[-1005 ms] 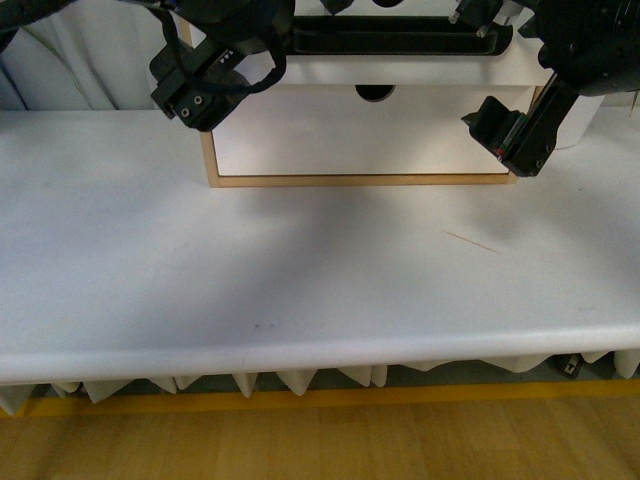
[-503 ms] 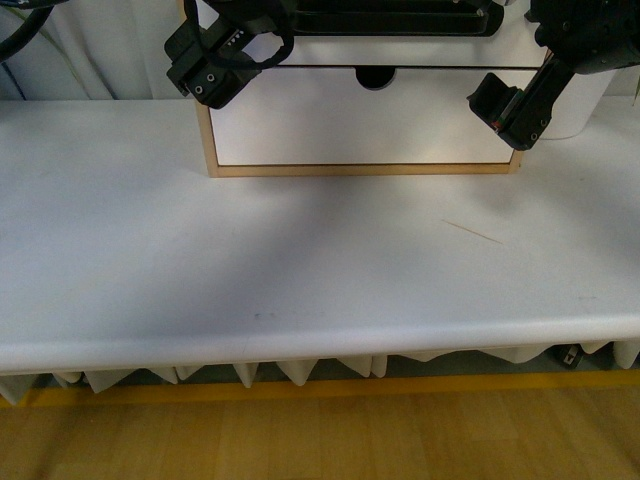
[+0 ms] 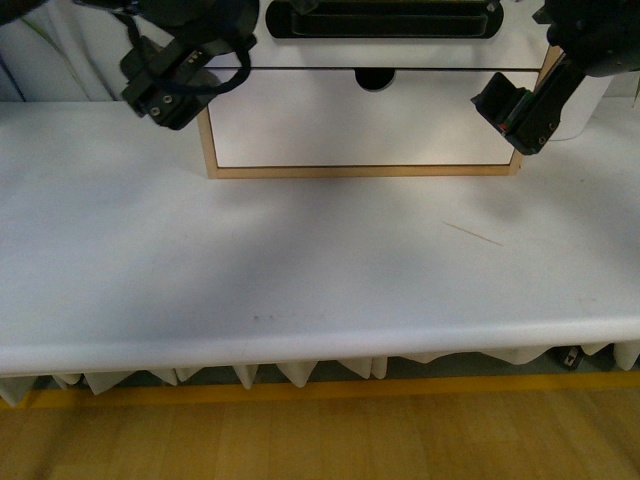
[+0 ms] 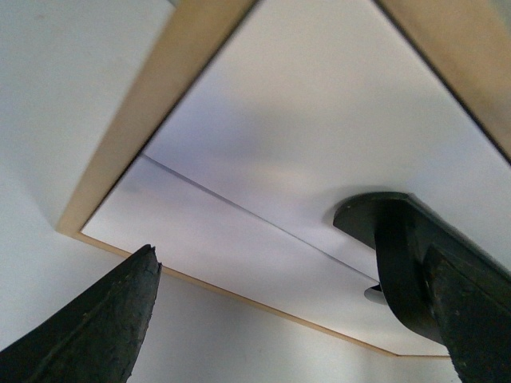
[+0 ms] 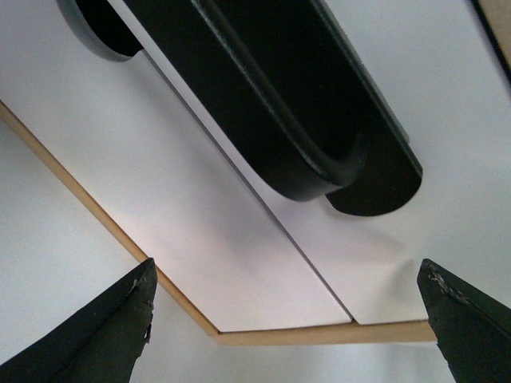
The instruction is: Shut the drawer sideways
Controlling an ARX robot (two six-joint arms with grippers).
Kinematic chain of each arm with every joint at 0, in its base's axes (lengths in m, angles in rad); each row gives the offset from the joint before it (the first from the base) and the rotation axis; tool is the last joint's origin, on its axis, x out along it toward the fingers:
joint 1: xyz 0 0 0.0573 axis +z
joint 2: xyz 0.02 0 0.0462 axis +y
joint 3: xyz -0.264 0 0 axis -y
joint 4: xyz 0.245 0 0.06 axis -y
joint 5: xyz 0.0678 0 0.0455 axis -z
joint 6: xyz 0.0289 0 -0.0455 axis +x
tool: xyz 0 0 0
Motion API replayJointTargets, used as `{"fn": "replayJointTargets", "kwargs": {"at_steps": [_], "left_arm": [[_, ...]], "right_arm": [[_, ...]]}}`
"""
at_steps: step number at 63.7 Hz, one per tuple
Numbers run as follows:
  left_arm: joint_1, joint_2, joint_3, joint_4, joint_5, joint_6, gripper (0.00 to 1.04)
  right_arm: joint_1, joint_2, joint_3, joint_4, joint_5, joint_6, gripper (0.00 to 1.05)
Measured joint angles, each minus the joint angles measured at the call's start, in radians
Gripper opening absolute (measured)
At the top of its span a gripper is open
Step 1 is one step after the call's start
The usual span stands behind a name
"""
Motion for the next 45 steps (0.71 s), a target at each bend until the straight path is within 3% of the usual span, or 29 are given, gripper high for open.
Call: {"fn": "replayJointTargets", "kwargs": {"at_steps": [11,30,45], "left_arm": [[0.014,-0.128,-0.156,0.021,-0.014,0.023,0.99],[0.026,-0.469,-0.519,0.023,-0.152,0.127,0.99],[0.037,-0.87,-0.796,-0.159,-0.288,0.107,0.99]], "right_arm": [[-0.003,-0.145,-0.148,0.052,-0.018,0.045,0.96],[-0.055,-0.543,-0.503,0.047,-0.054,0.17,0.96],[-0.147,-0.925,-0.734,-0.076,-0.084,0.272,0.96]]}}
